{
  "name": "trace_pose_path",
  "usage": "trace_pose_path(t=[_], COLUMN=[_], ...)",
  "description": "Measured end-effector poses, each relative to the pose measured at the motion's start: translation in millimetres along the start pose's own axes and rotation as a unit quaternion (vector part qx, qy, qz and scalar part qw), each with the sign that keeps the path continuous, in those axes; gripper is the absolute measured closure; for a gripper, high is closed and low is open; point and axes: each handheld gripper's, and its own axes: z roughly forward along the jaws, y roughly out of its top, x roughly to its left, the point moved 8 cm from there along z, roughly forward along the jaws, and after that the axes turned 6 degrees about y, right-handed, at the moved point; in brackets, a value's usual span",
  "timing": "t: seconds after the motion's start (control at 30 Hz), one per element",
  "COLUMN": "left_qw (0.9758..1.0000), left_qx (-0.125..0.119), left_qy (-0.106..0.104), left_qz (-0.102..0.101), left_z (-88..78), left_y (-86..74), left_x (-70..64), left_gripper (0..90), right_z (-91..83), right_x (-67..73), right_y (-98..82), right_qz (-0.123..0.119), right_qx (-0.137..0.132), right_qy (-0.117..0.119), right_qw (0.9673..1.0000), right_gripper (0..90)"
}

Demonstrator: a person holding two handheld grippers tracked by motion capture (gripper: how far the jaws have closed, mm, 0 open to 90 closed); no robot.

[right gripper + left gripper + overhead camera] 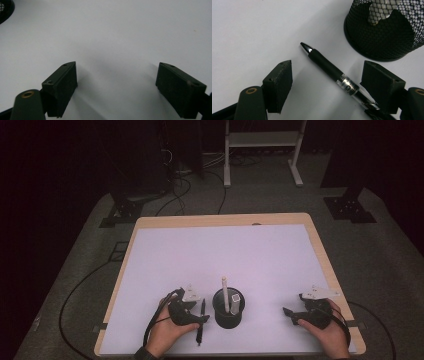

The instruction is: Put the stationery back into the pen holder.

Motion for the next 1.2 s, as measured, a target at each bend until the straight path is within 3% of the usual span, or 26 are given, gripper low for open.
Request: trace_pose_path(t=[0.4, 0.67, 0.9, 1.2], left_qw=[0.9997, 0.9991, 0.9985, 0.9987], left_qx=[0.018, 0.033, 0.037, 0.037], left_qy=[0.015, 0.026, 0.041, 0.035], left_qz=[0.007, 0.010, 0.001, 0.005], left_z=[-4.5, -9.0, -12.5, -13.3], left_y=[-8.0, -14.3, -19.3, -18.1], left_x=[2.4, 14.1, 27.2, 27.8], left_gripper=[25.1, 25.3, 25.2, 26.1], right_z=[0.0, 0.0, 0.0, 0.0], right_x=[0.0, 0.0, 0.0, 0.0], right_y=[0.0, 0.0, 0.0, 0.0], right_qz=[0.000, 0.000, 0.000, 0.000], right_qx=[0.000, 0.000, 0.000, 0.000], right_qy=[0.000, 0.000, 0.000, 0.000], right_qw=[1.0000, 1.0000, 1.0000, 1.0000], right_gripper=[16.3, 16.3, 16.3, 16.3])
